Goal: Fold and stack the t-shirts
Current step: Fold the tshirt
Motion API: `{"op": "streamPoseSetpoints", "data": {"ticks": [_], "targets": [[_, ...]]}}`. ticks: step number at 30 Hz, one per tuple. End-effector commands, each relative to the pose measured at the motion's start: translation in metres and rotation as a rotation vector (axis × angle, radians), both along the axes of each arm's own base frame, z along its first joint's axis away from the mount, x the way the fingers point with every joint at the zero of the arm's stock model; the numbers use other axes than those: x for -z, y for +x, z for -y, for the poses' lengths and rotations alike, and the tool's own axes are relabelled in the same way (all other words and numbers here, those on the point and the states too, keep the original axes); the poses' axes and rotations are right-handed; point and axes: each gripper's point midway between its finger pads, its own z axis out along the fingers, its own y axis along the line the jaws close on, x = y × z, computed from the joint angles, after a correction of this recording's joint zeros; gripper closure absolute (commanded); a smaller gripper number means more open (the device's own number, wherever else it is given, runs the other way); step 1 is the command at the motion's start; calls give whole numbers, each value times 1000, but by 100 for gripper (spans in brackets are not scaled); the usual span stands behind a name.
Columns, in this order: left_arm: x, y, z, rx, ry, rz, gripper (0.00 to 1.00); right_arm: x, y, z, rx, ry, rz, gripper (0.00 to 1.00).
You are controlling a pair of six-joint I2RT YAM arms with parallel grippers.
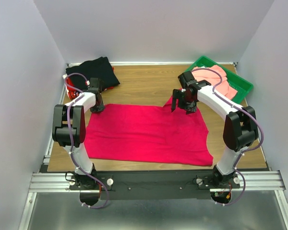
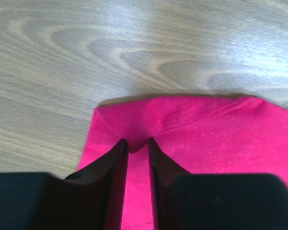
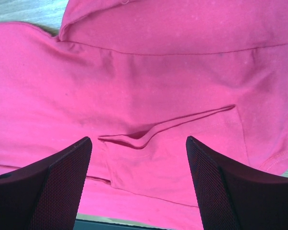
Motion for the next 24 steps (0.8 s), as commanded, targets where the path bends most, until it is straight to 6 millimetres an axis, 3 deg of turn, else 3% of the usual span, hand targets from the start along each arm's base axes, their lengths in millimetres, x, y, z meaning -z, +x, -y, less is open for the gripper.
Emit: {"op": "streamPoseSetpoints", "data": {"ticks": [1, 2, 4, 6, 8, 9, 10, 12, 13, 15, 16, 17, 18, 24], "targets": [[1, 2, -9, -18, 27, 11, 75, 1, 6, 8, 24, -54, 6, 14], [1, 2, -10, -18, 28, 11, 82, 1, 9, 9, 28, -59, 12, 14], [0, 1, -10, -18, 29, 10, 84, -2, 18, 10, 36, -75, 31, 14], [-1, 1, -12, -23, 28, 15, 99, 3, 30, 12, 47, -96, 38, 14], [-5, 2, -12, -23, 24, 26, 100, -6, 52, 13, 47, -116, 90, 14], [-8, 2, -13, -25, 25, 32, 100, 5, 60, 15, 52, -131, 77, 14], [-8, 3, -12, -23, 21, 35, 100, -6, 78, 12, 49, -128, 125, 14], [-10, 3, -12, -24, 14, 40, 100, 8, 96, 16, 55, -147, 118, 16], [-11, 4, -11, -21, 2, 42, 100, -2, 113, 13, 57, -136, 158, 18], [-12, 4, -10, -24, -7, 49, 100, 0, 129, 15, 66, -132, 169, 20], [-12, 3, -9, -27, -17, 50, 100, 14, 135, 19, 74, -136, 148, 23], [-12, 3, -8, -28, -21, 52, 100, 9, 147, 22, 84, -127, 171, 24], [-12, 2, -7, -29, -26, 54, 100, 21, 150, 23, 83, -130, 151, 26], [-12, 1, -2, -35, -62, 62, 100, 41, 161, 23, 66, -100, 127, 33]]}}
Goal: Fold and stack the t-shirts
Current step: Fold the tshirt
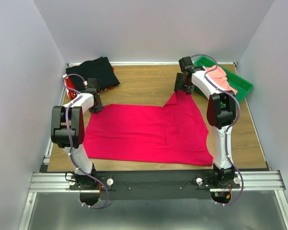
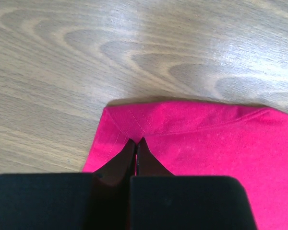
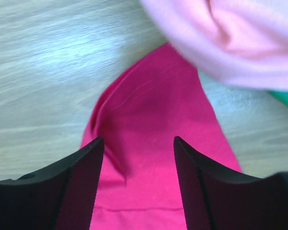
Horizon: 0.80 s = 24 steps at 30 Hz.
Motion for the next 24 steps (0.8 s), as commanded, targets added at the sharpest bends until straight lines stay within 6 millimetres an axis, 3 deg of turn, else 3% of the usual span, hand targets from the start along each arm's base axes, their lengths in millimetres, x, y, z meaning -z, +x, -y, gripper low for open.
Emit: {"op": "streamPoseSetpoints", "data": {"ticks": [1, 7, 13, 18, 24], "targets": [[-9, 1, 5, -6, -43, 38, 100, 10, 8, -7, -46, 25, -9, 34], [-9, 2, 6, -1, -47, 36, 100, 4, 19, -19, -65, 84, 36, 36], [-13, 5, 4, 2, -37, 39, 100, -1, 17, -23, -62, 106, 42, 37], [-12, 4, 4, 8, -38, 34, 100, 7, 17, -27, -67, 126, 27, 38], [-14, 0, 2, 5, -26, 33, 100, -9, 21, -28, -55, 141, 59, 39]]}}
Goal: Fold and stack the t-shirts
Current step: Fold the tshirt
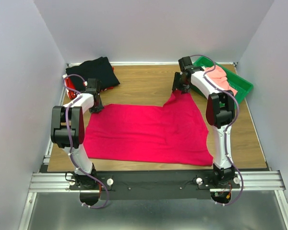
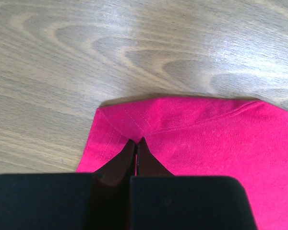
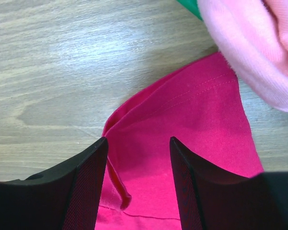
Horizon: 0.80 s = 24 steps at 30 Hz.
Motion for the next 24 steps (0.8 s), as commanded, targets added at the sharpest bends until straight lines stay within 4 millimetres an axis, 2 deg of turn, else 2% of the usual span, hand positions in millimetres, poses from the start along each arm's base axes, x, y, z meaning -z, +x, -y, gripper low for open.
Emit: {"op": "streamPoseSetpoints", "data": {"ticks": [1, 5, 13, 24], "targets": [[-15, 1, -2, 4, -2, 33, 100, -18, 7, -15, -19, 63, 41, 39], [-13, -2, -2, 4, -6, 27, 100, -23, 5, -22, -22, 106, 39, 39], [-10, -2, -1, 10, -6, 22, 100, -9, -7, -44, -52, 219, -32, 41], [-6, -5, -1, 14, -12, 19, 100, 0, -7, -34, -43, 137, -21, 41]]}}
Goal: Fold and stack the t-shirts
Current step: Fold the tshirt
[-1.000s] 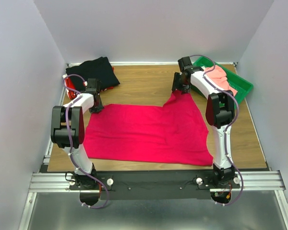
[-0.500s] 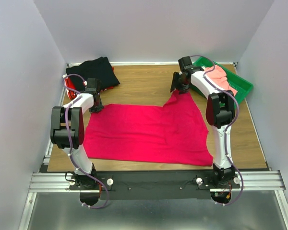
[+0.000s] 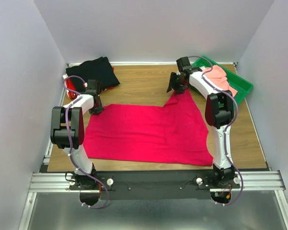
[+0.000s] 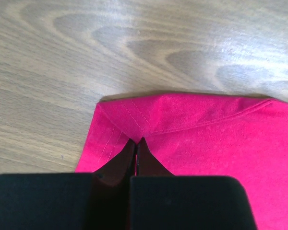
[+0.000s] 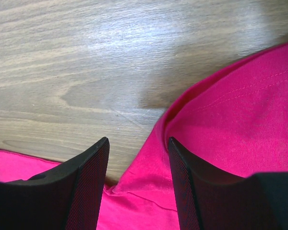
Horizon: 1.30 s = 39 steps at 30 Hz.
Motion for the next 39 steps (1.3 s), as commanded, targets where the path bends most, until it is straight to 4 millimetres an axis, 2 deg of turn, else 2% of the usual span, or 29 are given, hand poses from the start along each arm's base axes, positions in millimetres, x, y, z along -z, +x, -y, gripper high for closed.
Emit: {"op": "streamPoseSetpoints", "data": {"ticks": [1, 11, 15, 18, 22, 23, 25, 27, 33, 39], "targets": [[-10, 2, -1, 11, -11, 31, 100, 6, 0, 2, -6, -29, 6, 41], [-12, 2, -1, 12, -7, 35, 100, 15, 10, 9, -22, -84, 28, 40], [-12, 2, -1, 12, -7, 32, 100, 22, 10, 3, -42, -64, 14, 41], [-11, 2, -1, 17, -6, 28, 100, 29, 9, 1, -54, -52, 0, 48], [-11, 3, -1, 17, -6, 31, 100, 28, 10, -1, -57, -49, 3, 63], [-12, 5, -1, 18, -8, 34, 100, 27, 10, 0, -55, -52, 7, 77], [-12, 7, 0, 23, -14, 39, 100, 25, 14, 4, -36, -68, 16, 93], [-12, 10, 3, 32, -25, 43, 100, 23, 17, 6, -24, -83, 28, 99], [-19, 33, 9, 66, -50, 77, 100, 17, 30, 12, 7, -97, 57, 100], [-33, 66, 16, 95, -74, 135, 100, -1, 60, 21, 42, -63, 125, 100]]}}
